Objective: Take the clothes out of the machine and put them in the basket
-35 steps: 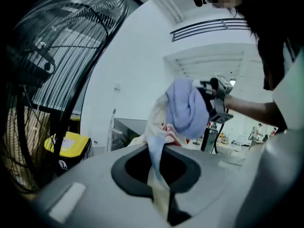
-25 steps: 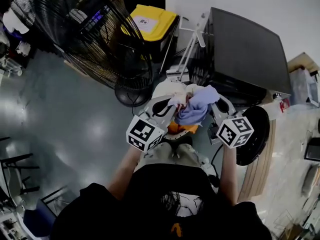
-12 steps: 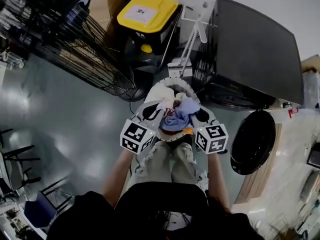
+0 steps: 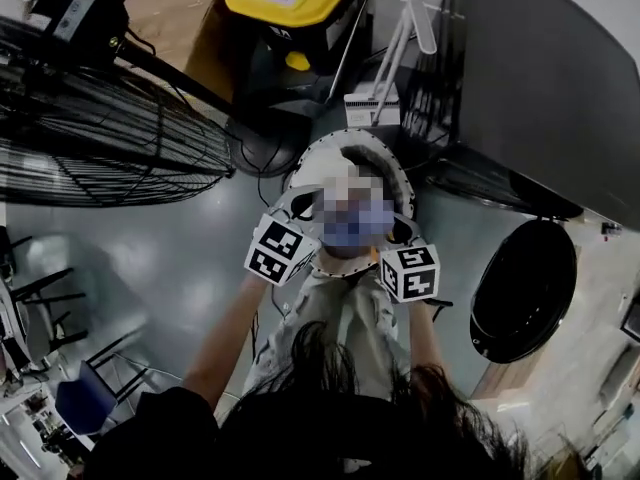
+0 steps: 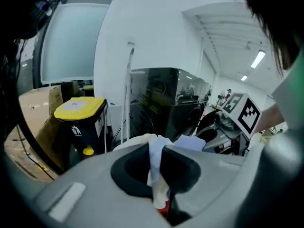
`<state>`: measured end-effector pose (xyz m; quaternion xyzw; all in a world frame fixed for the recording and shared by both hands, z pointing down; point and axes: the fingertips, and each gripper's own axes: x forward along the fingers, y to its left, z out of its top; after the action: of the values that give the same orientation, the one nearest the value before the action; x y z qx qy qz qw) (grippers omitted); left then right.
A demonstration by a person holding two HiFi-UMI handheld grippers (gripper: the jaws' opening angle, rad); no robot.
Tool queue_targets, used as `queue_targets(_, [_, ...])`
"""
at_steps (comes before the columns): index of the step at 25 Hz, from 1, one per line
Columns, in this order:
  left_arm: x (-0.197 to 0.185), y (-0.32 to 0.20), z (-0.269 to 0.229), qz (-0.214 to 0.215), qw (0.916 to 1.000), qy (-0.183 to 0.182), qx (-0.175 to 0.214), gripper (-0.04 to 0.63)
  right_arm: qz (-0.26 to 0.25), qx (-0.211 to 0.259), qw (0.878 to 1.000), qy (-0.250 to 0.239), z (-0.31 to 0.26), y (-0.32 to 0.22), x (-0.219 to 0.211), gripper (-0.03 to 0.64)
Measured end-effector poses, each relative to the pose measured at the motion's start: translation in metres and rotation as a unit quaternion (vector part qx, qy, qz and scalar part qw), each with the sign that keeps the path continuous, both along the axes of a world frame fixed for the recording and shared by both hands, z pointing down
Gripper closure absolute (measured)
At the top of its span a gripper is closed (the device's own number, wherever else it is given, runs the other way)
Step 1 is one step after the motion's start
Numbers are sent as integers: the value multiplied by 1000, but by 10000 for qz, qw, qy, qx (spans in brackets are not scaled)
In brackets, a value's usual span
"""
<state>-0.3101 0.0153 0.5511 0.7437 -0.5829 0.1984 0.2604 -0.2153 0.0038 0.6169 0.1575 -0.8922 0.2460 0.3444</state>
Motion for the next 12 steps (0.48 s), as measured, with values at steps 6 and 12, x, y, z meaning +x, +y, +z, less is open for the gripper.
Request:
queue_targets(6, [-1,-9,69,57,9984,7,-562,583,-23,-350,9988,346,63,10,11,494])
queue_targets(12, [6,-15,130,482,9903,-173,-1295,581,664,-1242,9896,281,114,8,20,458])
